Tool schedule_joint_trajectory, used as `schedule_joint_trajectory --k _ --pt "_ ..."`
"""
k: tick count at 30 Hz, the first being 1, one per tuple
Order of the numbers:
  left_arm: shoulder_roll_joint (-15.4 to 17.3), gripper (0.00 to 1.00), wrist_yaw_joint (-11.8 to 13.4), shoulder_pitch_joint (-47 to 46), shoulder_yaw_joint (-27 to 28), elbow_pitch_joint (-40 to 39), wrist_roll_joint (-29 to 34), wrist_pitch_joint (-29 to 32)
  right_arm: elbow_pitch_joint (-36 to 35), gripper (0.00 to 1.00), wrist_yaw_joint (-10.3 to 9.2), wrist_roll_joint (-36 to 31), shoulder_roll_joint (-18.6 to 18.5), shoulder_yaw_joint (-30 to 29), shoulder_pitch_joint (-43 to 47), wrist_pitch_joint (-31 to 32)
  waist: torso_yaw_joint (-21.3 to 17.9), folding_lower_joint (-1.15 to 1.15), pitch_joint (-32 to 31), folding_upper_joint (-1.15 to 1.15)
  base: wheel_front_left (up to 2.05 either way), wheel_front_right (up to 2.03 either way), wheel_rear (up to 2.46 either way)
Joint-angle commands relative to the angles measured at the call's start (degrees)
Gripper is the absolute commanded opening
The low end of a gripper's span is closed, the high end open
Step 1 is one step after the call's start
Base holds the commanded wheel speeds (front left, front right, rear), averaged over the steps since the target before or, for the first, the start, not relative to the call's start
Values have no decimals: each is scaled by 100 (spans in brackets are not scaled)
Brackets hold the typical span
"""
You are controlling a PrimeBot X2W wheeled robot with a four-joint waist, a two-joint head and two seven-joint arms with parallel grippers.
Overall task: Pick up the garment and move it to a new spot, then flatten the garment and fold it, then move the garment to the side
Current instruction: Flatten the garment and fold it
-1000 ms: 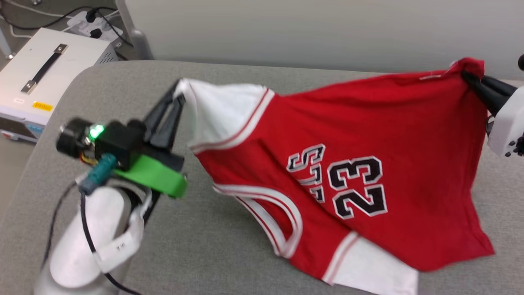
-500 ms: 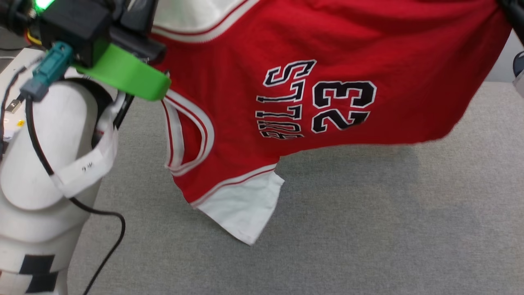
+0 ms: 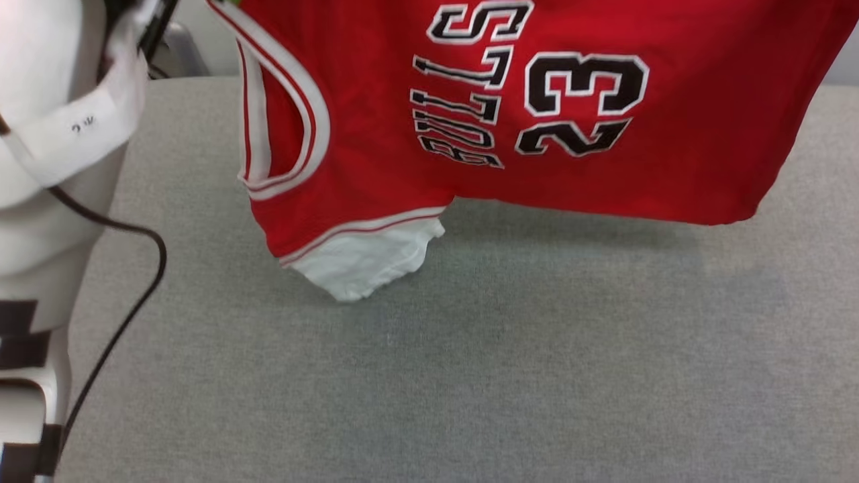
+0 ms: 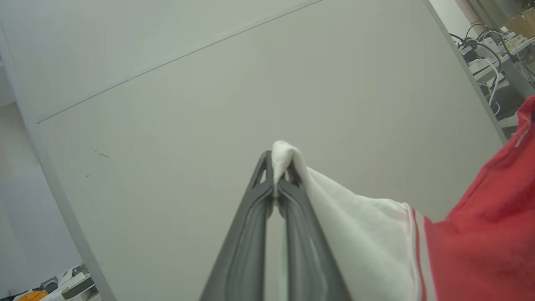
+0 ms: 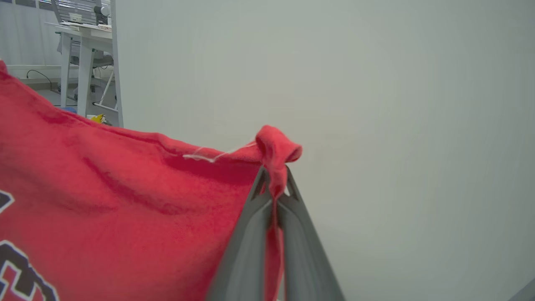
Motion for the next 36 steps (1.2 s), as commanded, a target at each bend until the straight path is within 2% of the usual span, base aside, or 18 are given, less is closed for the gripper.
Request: schedule_joint_trajectory --k 1,8,13,21,28,36 --pt "25 0 -15 -293 -40 72 -52 25 98 0 -4 -76 70 -35 -260 35 -55 0 453 0 0 0 0" --pt "-18 0 -16 -1352 -298 204 -52 197 717 0 -4 -504 332 44 -1550 78 -137 0 1293 0 0 0 0" --pt "95 0 -16 -2107 -399 252 0 311 1369 0 -4 -943 609 163 -2650 -169 -215 0 1782 0 0 0 0" --pt "147 0 -9 -3051 -344 454 -8 262 2333 0 -4 -1330 984 502 -3992 -665 -299 0 2156 0 0 0 0" --pt "186 0 -13 -3475 -442 894 -109 216 2952 0 -4 -1289 1140 837 -4485 -905 -281 0 2354 0 0 0 0" --pt "306 0 -15 -3290 -964 1571 -432 -249 3376 0 -4 -1036 1302 1336 -4211 -1226 -220 0 2475 0 0 0 0"
